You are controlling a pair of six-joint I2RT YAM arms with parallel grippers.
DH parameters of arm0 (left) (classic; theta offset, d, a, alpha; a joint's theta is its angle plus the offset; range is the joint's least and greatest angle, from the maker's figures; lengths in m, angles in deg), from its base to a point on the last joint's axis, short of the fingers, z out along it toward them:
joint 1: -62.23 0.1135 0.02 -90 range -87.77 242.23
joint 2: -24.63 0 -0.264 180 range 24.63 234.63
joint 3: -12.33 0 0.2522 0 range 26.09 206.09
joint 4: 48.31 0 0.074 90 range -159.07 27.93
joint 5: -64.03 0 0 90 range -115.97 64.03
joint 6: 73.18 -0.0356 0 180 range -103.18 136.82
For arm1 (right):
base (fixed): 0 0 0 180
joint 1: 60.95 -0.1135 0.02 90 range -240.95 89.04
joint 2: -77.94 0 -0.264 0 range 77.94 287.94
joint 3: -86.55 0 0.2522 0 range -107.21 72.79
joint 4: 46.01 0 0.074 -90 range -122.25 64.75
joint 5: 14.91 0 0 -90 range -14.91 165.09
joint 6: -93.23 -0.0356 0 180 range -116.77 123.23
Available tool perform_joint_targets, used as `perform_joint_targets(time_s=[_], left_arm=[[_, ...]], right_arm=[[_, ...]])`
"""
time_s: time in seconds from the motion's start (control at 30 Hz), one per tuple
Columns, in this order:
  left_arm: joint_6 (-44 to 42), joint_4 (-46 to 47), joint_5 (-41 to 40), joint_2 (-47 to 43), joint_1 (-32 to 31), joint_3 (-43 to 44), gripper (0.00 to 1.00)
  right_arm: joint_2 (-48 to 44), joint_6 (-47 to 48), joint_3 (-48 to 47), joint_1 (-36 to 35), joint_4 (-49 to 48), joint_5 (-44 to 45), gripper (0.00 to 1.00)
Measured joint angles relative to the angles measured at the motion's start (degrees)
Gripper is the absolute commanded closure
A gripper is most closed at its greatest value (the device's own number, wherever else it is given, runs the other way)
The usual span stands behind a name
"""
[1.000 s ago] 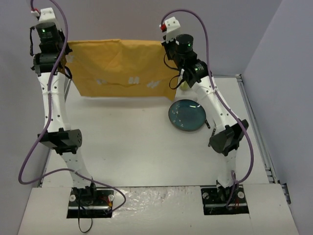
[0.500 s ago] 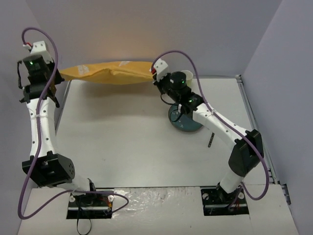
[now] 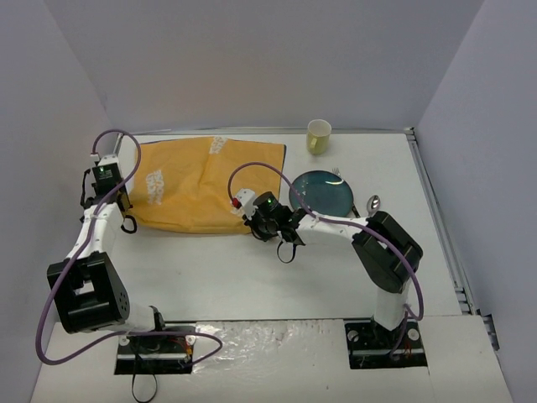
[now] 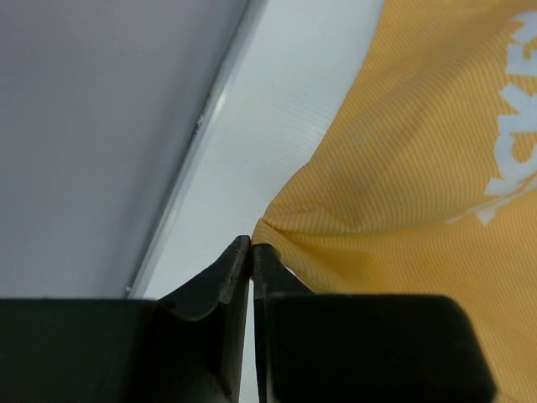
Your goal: Set the dinner table for one person
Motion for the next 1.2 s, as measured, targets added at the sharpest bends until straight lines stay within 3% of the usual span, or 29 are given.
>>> perform_joint_targets(time_s=[0.23,0.43,0.53,0.57,0.63,0.7,0.83,0.93,1.03,1.1,1.2], left_arm=[[-0.73,3.06,-5.33,-0.55,0.00,0.86,0.97],[0.61,2.81,-7.08,-0.04,-0.26,0.85,0.97],[1.62,2.78,-8.12,0.22,-0.28,0.01,0.91],[2.09,3.01,-8.67,0.23,-0.28,-0.63,0.84],[3.22,3.36,-9.80,0.05,-0.27,-2.40,0.72],[4.58,3.32,-11.06,-0.55,-0.25,-4.80,0.70],[8.63,1.69,-13.94,-3.48,-0.22,-8.48,0.61],[12.17,-1.19,-16.25,-7.90,-0.22,-8.80,0.55],[15.00,-4.44,-17.90,-11.39,-0.22,-7.33,0.40],[16.00,-6.80,-18.05,-12.59,-0.22,-5.49,0.33],[16.78,-8.85,-15.61,-13.57,-0.22,-3.01,0.32]], right_arm=[[-1.51,-4.28,2.32,0.00,-0.23,1.29,1.00],[-8.65,-6.62,7.36,-0.29,-0.30,3.22,1.00],[-12.20,-7.27,8.71,-0.31,-0.38,3.84,1.00],[-13.28,-7.42,9.06,-0.31,-0.30,3.89,0.98],[-14.90,-7.80,9.93,-0.31,-0.09,3.98,0.91],[-15.61,-8.38,10.71,-0.28,0.64,3.98,0.85],[-15.77,-9.26,11.93,-0.17,3.69,2.92,0.59],[-15.92,-9.75,11.99,-0.15,6.56,1.48,0.49],[-16.99,-10.00,11.45,0.08,9.69,0.40,0.38],[-18.30,-10.32,10.27,0.54,11.60,-0.27,0.35],[-20.53,-11.35,7.67,2.26,12.64,-0.76,0.34]])
